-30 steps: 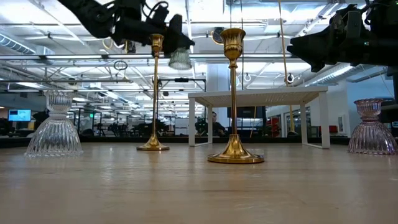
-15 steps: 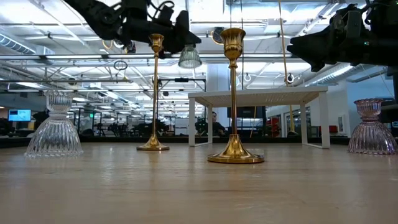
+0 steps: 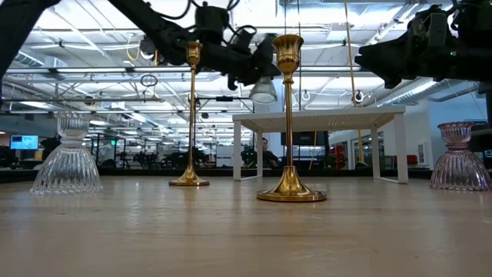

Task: Pick & Place candle stick holders
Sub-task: Put the green glass candle holder on the shelf

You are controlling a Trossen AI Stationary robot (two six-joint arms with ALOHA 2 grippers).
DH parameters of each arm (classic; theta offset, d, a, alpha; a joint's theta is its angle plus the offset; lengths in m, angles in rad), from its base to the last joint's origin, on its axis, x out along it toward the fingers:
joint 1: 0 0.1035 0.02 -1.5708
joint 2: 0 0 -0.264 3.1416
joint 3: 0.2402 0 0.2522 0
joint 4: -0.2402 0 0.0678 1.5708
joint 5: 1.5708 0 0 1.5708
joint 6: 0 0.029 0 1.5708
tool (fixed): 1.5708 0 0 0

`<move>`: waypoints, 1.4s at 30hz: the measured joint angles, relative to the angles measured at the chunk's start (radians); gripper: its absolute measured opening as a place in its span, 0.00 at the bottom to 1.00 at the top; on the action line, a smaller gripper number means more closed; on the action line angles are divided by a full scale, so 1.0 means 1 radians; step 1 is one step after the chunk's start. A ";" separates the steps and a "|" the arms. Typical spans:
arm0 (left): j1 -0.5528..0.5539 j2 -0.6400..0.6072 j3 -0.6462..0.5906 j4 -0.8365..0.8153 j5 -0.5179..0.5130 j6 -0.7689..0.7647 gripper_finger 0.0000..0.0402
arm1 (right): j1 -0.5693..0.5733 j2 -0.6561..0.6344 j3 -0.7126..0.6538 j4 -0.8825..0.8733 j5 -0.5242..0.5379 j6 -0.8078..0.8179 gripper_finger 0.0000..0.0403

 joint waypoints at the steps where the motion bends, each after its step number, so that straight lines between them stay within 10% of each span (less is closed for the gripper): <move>1: 0.000 0.017 0.021 -0.001 0.000 0.000 0.40 | 0.000 0.000 0.000 0.000 0.000 0.000 0.39; 12: 0.018 0.130 0.089 -0.027 -0.053 -0.001 0.34 | 0.000 0.003 0.000 -0.008 -0.003 0.003 0.39; 42: 0.064 0.148 0.090 -0.110 0.053 0.042 0.63 | 0.000 0.007 0.000 -0.010 -0.079 0.000 0.40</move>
